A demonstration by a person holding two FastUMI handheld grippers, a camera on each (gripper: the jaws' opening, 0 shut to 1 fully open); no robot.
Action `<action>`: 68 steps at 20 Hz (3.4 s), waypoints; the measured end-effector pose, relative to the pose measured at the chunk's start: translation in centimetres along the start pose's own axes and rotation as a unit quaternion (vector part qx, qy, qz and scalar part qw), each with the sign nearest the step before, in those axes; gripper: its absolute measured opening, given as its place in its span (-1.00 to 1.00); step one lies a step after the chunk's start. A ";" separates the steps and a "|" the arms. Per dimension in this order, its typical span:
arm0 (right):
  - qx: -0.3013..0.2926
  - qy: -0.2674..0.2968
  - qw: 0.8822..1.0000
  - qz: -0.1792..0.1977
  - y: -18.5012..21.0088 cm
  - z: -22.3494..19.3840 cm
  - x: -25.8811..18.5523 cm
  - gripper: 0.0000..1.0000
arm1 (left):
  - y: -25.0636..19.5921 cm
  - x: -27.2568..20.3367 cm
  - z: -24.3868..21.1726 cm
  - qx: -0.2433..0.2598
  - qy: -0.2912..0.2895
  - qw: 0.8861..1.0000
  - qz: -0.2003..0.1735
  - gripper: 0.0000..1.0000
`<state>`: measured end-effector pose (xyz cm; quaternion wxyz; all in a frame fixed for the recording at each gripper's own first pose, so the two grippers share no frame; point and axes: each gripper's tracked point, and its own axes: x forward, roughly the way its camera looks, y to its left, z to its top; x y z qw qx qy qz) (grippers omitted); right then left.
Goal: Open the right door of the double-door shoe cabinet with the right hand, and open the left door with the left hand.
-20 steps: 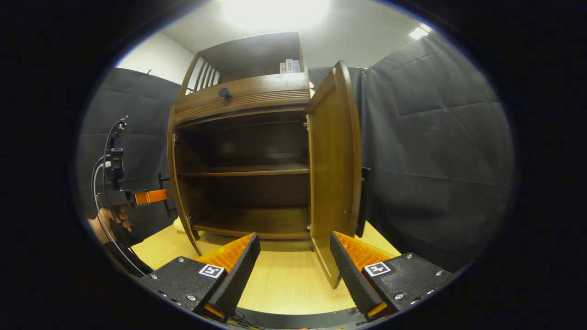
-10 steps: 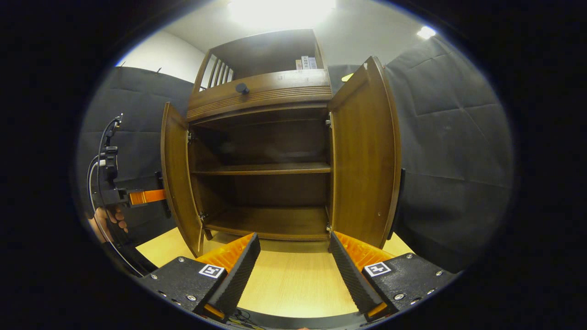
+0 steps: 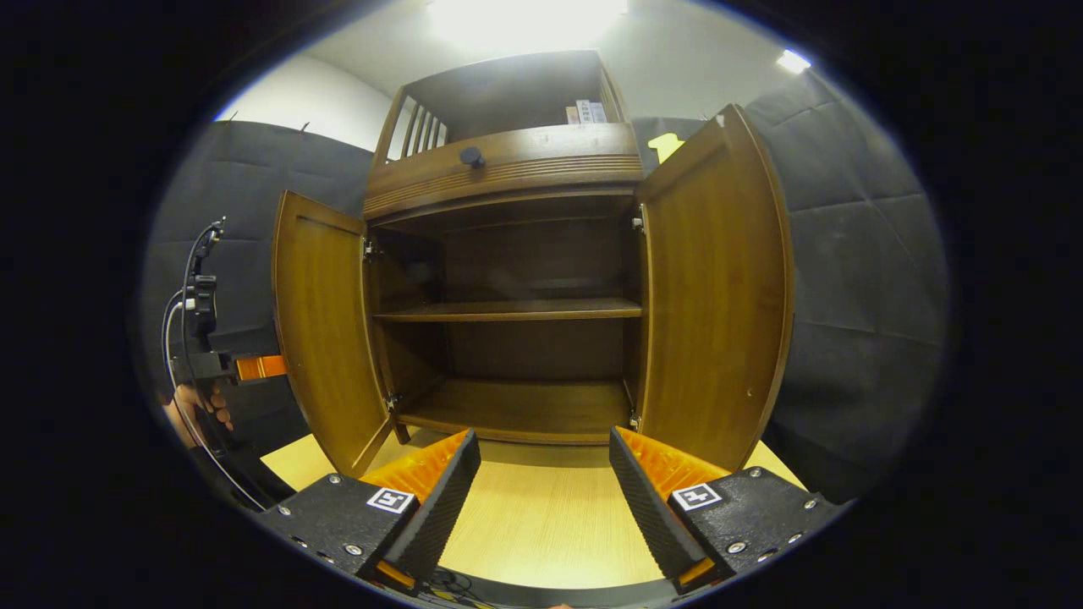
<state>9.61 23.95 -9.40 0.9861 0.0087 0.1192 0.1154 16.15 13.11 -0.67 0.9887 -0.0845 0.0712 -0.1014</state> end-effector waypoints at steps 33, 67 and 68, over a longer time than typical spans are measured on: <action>0.009 -0.074 0.995 -0.061 0.1 3.4 -9.8 0.89 | -11.7 -19.0 3.9 0.052 -0.082 0.995 -0.019 -0.63; 0.010 -0.104 0.991 -0.081 -2.5 4.9 -14.4 0.87 | -12.5 -26.1 2.9 0.074 -0.088 0.992 0.042 0.85; 0.008 -0.104 0.991 -0.081 -2.5 4.8 -14.2 0.87 | -12.5 -26.0 3.0 0.075 -0.089 0.992 0.043 0.85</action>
